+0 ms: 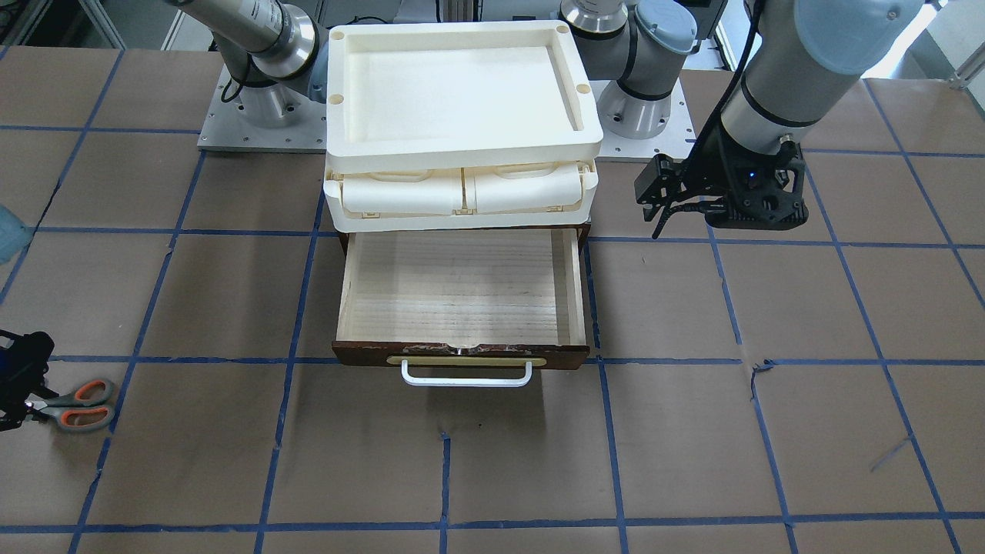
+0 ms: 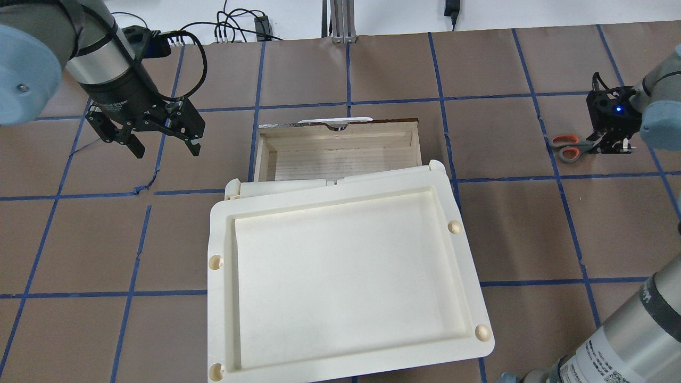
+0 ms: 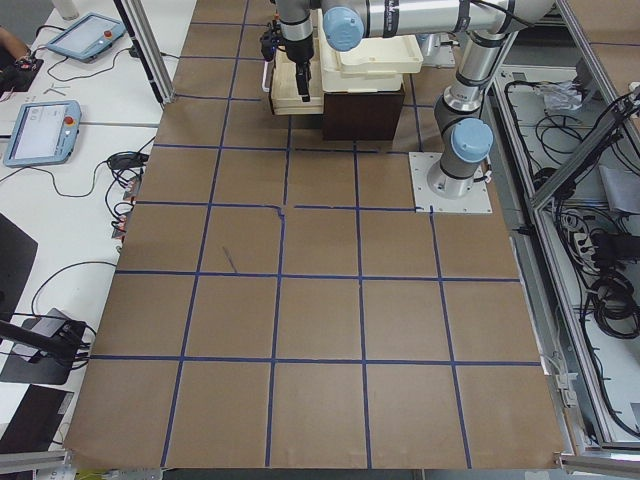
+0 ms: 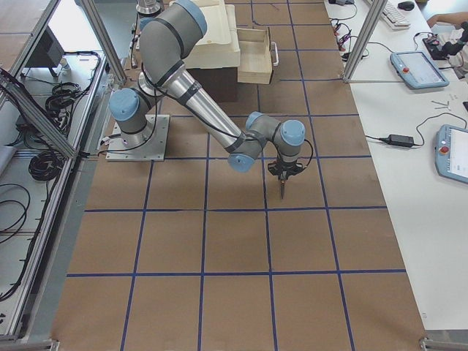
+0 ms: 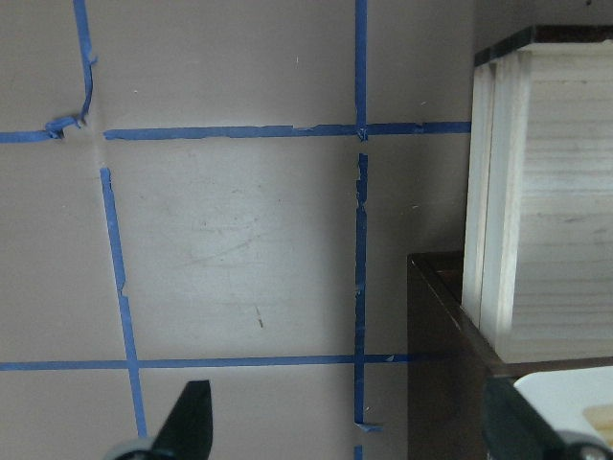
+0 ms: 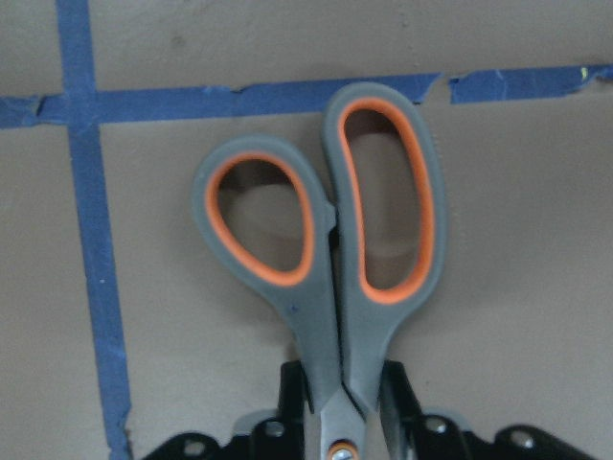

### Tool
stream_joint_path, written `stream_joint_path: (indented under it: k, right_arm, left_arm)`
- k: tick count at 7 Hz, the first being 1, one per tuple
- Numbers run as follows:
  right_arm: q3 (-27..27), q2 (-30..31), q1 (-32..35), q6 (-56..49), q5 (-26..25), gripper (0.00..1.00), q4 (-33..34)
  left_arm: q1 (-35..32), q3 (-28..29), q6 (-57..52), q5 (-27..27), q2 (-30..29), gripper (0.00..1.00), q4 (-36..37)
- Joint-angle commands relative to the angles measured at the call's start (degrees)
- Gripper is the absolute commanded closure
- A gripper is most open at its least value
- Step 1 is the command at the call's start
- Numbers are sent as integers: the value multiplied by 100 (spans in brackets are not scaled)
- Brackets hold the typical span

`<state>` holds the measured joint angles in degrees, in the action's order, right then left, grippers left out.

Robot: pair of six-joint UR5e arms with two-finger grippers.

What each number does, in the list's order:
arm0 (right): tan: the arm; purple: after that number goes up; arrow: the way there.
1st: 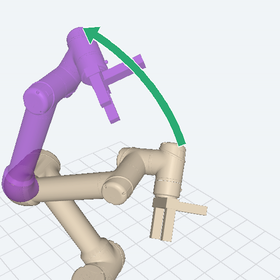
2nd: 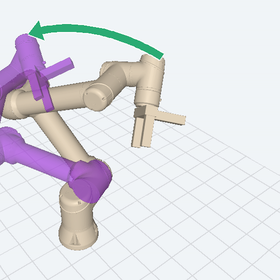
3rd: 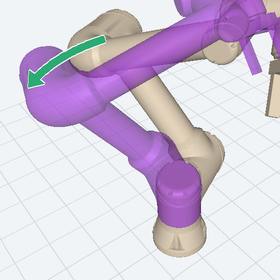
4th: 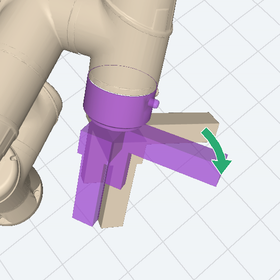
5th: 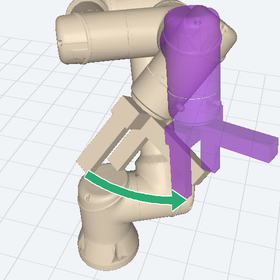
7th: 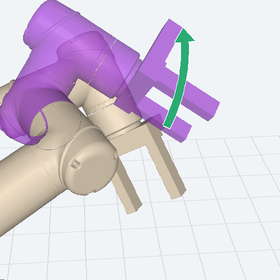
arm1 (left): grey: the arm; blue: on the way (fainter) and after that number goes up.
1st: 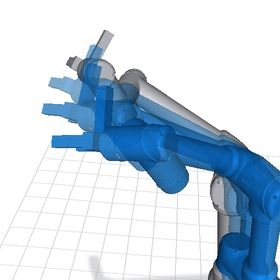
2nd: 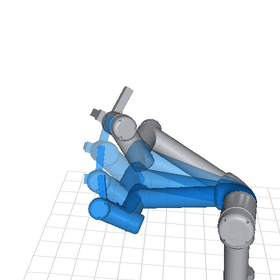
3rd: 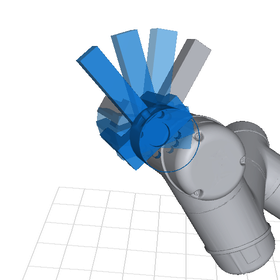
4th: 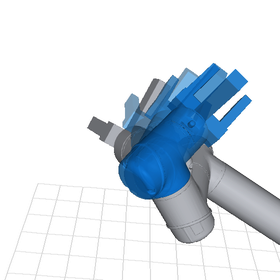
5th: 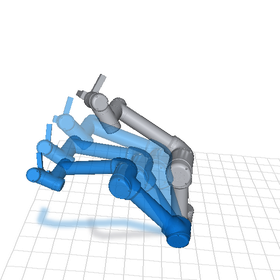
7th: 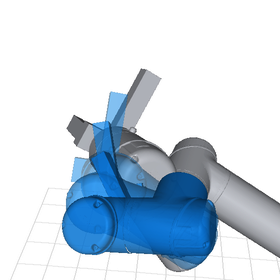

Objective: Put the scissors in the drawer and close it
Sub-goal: 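Lower the right gripper and close it on the scissors' pivot, then lift the scissors and carry them toward the open drawer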

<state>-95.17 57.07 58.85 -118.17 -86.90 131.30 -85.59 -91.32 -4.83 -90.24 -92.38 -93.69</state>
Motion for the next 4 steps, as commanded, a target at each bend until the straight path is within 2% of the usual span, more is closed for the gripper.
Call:
stream_joint_path:
  k: [1,2,4]
  right_arm:
    - [25,216,134,249,-2,99,-8]
    - [42,626,214,599,68,100,-182]
    - [331,1217,720,1459,69,100,-1172]
  left_arm:
    - [-1,0,9,7,0,0,0]
    - [-1,0,0,7,0,0,0]
    - [-1,0,0,7,9,0,-9]
